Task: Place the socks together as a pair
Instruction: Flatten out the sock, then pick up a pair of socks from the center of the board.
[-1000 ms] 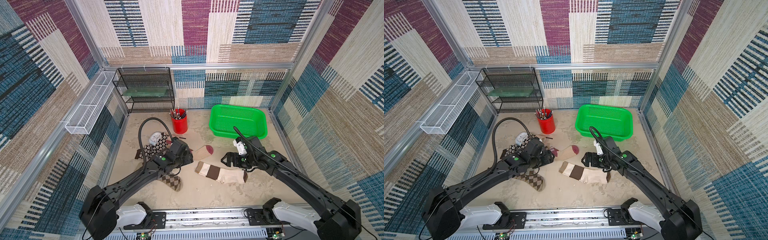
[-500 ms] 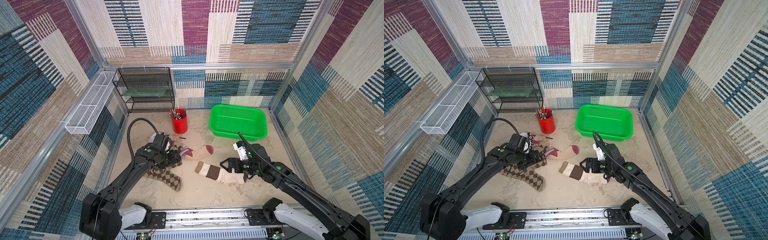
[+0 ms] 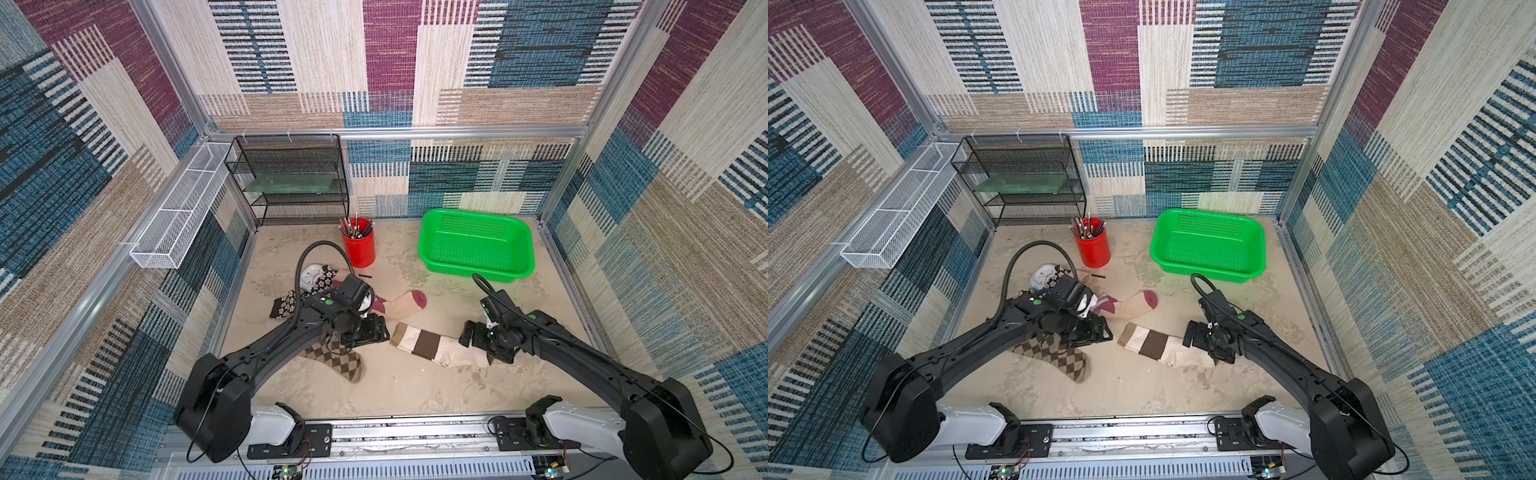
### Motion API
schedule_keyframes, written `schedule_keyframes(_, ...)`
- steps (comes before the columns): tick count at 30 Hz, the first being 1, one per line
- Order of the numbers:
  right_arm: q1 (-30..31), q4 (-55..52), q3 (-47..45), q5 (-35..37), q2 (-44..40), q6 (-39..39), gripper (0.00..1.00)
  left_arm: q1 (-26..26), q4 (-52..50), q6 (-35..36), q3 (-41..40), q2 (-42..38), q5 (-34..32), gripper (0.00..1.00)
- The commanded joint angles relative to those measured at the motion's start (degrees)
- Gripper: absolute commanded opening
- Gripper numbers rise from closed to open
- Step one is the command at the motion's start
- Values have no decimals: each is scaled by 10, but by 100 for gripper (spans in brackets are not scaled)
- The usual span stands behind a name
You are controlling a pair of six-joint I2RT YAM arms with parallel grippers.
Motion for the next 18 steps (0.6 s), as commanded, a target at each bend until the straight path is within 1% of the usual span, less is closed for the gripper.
schedule_keyframes(1,-8,-24,5,30,-1,20,100,-17,45,-18,22,48,10,72)
schedule_keyframes(5,-18,-14,-5,27,-4,22,100,-24,51,-15,57,118,-7,70)
schedule_keyframes(10,-28,15,-28,26,10,24,96,-31,46,8,96,190,-14,67)
schedule_keyframes(15,-37,44,-45,28,29,25,90,-33,37,11,106,228,-36,61)
schedule_keyframes(18,-39,54,-47,23,49,23,82,-39,34,14,110,247,-38,58)
